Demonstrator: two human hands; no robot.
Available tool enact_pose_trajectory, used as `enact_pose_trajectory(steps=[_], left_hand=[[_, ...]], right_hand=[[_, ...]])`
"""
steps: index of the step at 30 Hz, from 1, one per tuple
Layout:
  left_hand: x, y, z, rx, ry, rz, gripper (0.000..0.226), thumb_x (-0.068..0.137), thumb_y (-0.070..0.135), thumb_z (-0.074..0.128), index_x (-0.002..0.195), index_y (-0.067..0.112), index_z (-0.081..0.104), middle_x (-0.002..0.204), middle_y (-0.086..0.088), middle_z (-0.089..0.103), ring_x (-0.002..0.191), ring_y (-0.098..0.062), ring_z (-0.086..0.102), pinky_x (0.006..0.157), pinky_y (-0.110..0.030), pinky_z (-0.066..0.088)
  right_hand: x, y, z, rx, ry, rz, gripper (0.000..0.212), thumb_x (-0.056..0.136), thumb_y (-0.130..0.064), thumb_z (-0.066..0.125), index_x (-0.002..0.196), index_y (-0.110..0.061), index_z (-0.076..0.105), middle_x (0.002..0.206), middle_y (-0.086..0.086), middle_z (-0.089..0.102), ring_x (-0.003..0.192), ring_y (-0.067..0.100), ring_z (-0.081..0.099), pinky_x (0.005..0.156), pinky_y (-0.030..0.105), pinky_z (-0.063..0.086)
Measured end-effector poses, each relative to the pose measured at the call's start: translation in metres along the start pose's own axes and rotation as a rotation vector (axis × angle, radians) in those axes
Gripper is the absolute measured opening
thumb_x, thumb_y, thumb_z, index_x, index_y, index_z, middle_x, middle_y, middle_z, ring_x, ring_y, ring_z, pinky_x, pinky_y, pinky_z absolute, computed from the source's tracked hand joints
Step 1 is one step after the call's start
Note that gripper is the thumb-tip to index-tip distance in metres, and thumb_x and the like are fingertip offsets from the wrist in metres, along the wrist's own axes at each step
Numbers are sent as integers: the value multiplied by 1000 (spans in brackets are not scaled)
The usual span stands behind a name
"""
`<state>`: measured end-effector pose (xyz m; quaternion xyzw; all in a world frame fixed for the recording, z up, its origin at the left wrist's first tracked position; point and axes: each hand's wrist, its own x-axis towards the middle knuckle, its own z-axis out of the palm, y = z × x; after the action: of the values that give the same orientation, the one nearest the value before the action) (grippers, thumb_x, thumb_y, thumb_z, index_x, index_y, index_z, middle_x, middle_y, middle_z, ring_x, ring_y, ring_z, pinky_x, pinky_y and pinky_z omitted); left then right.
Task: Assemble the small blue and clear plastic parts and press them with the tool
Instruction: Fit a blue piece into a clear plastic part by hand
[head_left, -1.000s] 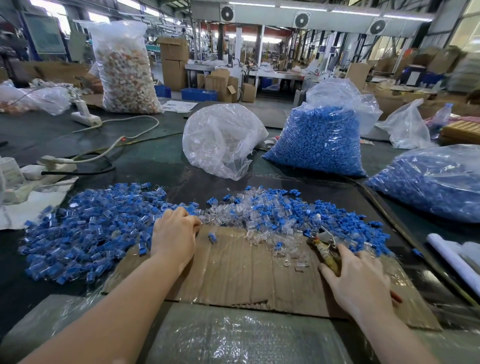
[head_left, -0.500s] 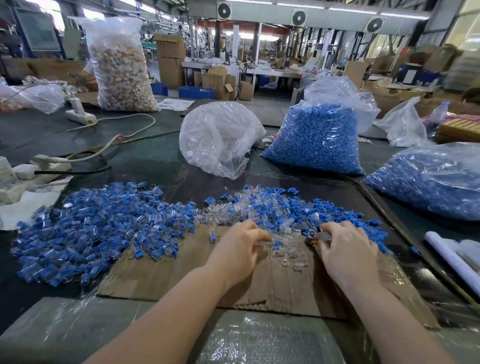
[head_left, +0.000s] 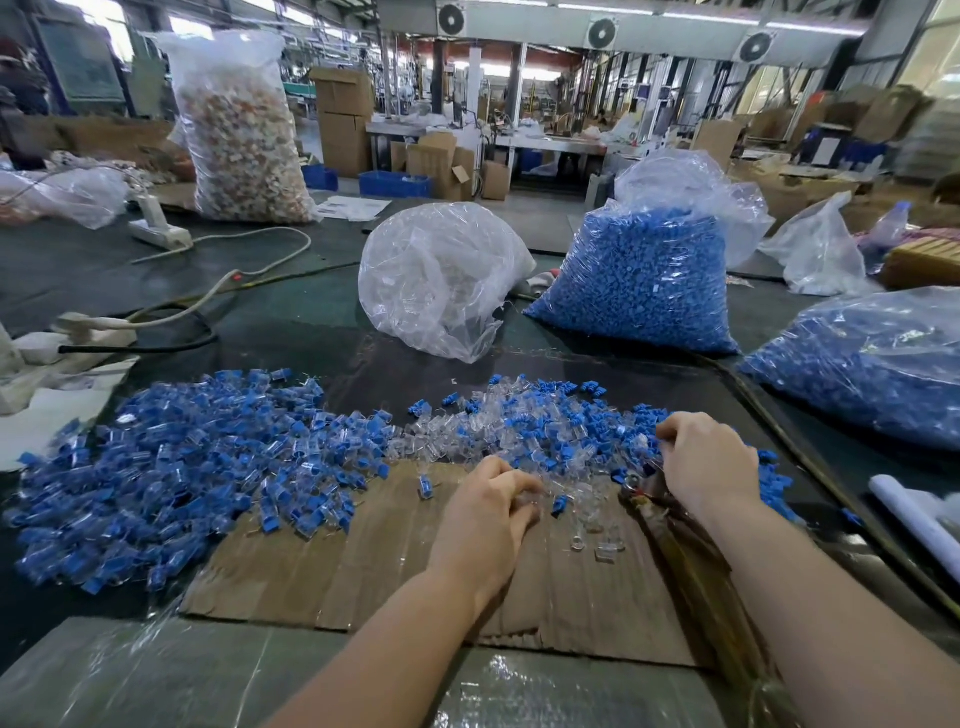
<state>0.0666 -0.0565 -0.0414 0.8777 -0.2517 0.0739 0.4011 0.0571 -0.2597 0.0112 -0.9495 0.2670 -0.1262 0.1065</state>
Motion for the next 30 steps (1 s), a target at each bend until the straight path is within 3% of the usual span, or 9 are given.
enact_pose_trajectory(steps=[6,10,13,17,20,22,25,27,30], left_hand=[[1,-1,-1,-27,2,-8,26,90,24,58,116,26,61,96,19,49,87,2,49,73,2,35],[0,-2,-1,-41,-7,-1,27,90,24,58,117,27,61,98,19,50,91,2,50,79,-2,37],[1,-1,-2,-61,-15,5,27,91,23,57,118,29,61,99,17,51,93,1,51,87,-9,41],[1,2,-5,-97,-9,2,27,92,19,56,117,27,62,101,12,55,93,-3,53,89,-18,45],[1,3,-7,-89,17,8,31,93,13,53,120,26,61,99,13,56,89,-2,52,84,-9,41],[0,3,-7,-96,47,-13,35,92,10,53,124,26,57,95,15,54,84,1,52,77,-2,39],[-2,3,-8,-192,116,-133,35,90,8,57,122,20,57,86,18,56,78,4,56,70,2,39],[-4,4,-9,-193,161,-164,24,89,10,60,111,18,64,83,20,56,77,8,54,68,4,37],[-7,6,-10,-163,229,-164,18,88,11,62,103,19,68,83,18,58,76,9,53,69,4,37]], right_hand=[[19,-17,13,9,-46,-64,21,97,-19,48,110,-24,64,118,1,58,112,26,49,94,44,34],[31,-27,21,-92,-41,7,19,93,-15,52,103,-24,66,110,1,58,108,26,48,95,46,30],[35,-32,27,-142,-50,42,14,92,-27,56,103,-21,63,108,2,58,110,26,48,97,49,30],[36,-31,29,-87,-28,64,8,88,-20,62,96,-23,63,106,1,59,111,27,47,99,50,28],[27,-30,23,6,39,-3,4,90,-20,60,92,-20,63,103,2,61,106,26,49,92,43,34],[13,-34,16,176,123,-98,4,90,-18,60,88,-17,64,95,4,65,94,23,53,78,33,41],[-20,-43,9,387,182,-200,5,87,-13,64,81,-13,64,79,-1,64,67,7,50,59,17,35],[-47,-48,11,469,156,-230,6,85,-13,65,80,-16,64,73,-7,61,63,-3,48,57,8,31],[-79,-48,21,533,120,-240,11,84,-14,66,77,-19,62,70,-12,58,67,-1,52,61,15,38]])
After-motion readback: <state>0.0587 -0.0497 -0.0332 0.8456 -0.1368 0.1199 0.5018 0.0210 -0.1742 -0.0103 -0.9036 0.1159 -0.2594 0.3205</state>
